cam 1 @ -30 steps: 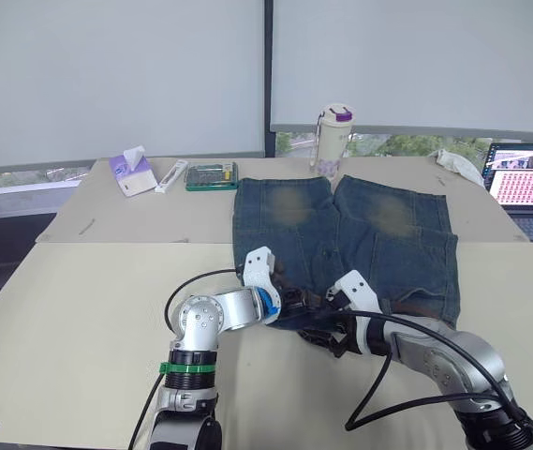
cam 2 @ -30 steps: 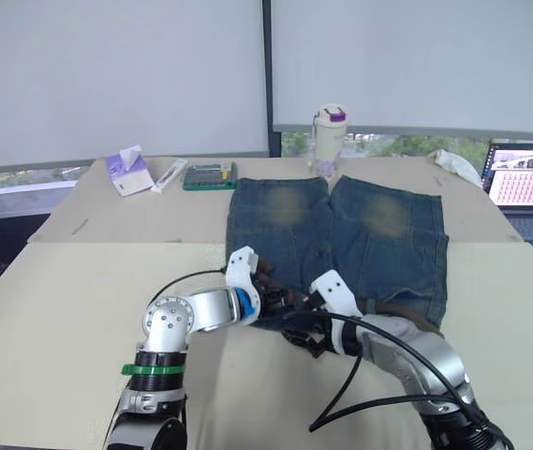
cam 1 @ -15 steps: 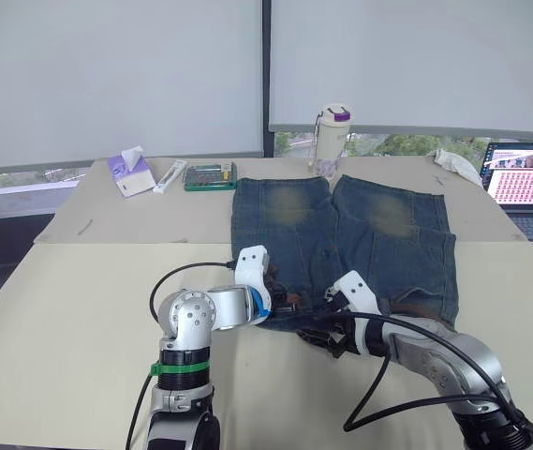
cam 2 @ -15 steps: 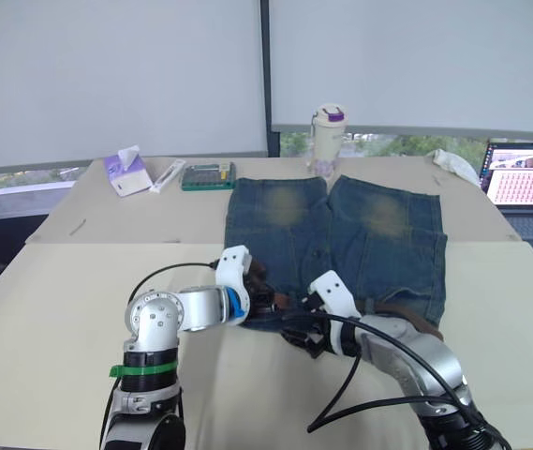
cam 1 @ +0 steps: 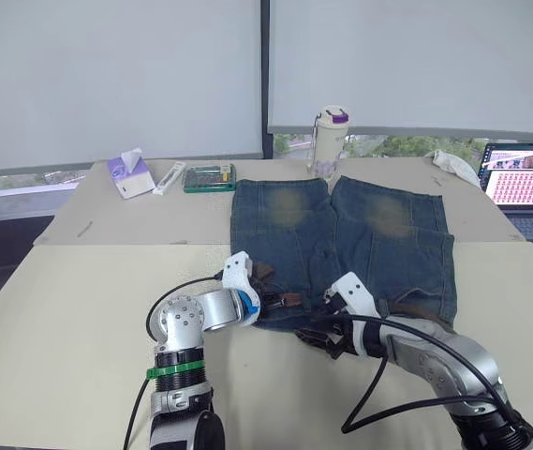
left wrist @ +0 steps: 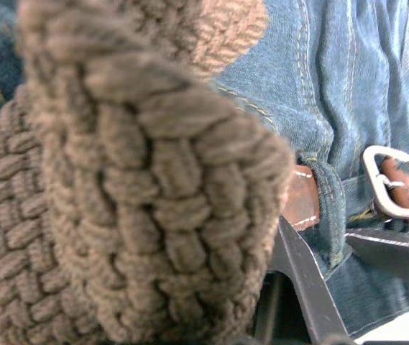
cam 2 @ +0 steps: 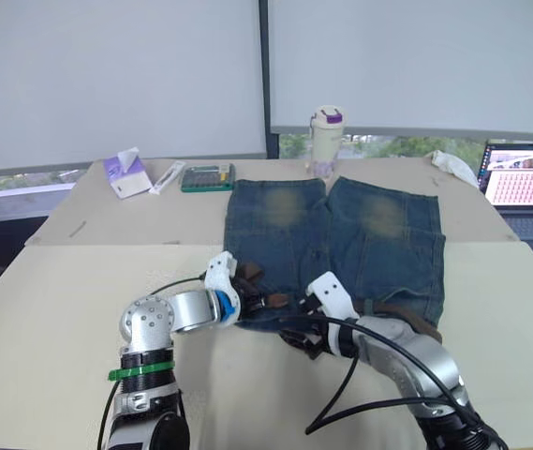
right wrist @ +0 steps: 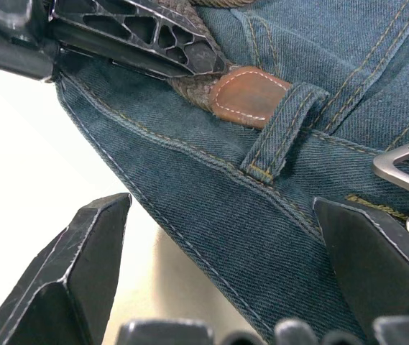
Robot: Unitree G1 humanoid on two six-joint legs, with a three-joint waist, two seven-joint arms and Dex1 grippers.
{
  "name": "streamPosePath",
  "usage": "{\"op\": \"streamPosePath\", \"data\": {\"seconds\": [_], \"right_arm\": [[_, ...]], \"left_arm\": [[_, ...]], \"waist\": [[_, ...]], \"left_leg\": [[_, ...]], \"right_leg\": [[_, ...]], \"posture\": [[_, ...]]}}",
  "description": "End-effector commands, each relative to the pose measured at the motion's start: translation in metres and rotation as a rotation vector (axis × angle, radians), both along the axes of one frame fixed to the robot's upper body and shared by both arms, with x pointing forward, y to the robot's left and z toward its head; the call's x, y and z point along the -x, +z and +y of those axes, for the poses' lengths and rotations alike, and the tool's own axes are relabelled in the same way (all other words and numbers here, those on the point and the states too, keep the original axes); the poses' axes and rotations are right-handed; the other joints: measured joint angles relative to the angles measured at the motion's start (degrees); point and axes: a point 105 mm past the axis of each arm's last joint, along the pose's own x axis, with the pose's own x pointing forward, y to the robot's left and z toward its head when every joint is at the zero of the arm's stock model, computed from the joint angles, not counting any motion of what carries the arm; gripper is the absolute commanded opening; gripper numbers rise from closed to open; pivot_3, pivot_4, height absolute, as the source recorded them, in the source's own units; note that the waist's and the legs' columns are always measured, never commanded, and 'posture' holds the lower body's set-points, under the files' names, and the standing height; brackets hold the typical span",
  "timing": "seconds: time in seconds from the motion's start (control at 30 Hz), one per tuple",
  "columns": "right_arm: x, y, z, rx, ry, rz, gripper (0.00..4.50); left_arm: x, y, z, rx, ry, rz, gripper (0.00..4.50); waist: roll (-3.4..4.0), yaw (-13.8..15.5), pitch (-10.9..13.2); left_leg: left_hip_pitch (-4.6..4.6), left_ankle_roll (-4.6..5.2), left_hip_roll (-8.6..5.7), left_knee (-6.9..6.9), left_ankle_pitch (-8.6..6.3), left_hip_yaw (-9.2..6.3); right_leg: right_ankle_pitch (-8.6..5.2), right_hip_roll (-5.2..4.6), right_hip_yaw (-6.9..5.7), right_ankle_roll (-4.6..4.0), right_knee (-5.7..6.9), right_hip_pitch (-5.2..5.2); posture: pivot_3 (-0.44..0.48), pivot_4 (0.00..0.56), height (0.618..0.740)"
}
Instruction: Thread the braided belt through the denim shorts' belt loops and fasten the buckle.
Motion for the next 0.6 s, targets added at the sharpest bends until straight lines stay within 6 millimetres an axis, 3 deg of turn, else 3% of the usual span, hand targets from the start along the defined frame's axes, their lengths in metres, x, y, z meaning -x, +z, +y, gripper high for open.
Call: {"op": "streamPosePath", "data": {"seconds": [0.03,0.2,0.6], "right_arm": [[0.008,-0.015,-0.002,0.017,-0.006,0.068,4.46],[0.009,-0.016,-0.002,0.016,-0.012,0.069,4.46],[0.008,-0.012,0.004,-0.006,0.020,0.036,4.46]], "left_arm": [[0.010,0.004,-0.047,0.133,-0.043,0.067,0.00],[0.022,0.016,-0.068,0.214,-0.147,0.062,0.00],[0.022,0.024,-0.063,0.156,-0.194,0.015,0.00]], "waist": [[-0.01,0.04,0.01],[-0.01,0.19,0.00],[-0.03,0.42,0.02]], "left_leg": [[0.02,0.00,0.00,0.00,-0.01,-0.01],[0.05,0.00,-0.01,0.00,-0.03,-0.07],[0.06,-0.04,-0.03,0.00,-0.03,-0.10]], "right_leg": [[-0.01,0.00,-0.01,0.02,0.00,0.02],[-0.05,-0.04,-0.02,0.07,-0.01,0.08],[-0.06,-0.05,-0.02,0.10,-0.02,0.08]], "posture": [[0.000,0.150,0.740],[0.000,0.150,0.740],[0.000,0.150,0.740]]}}
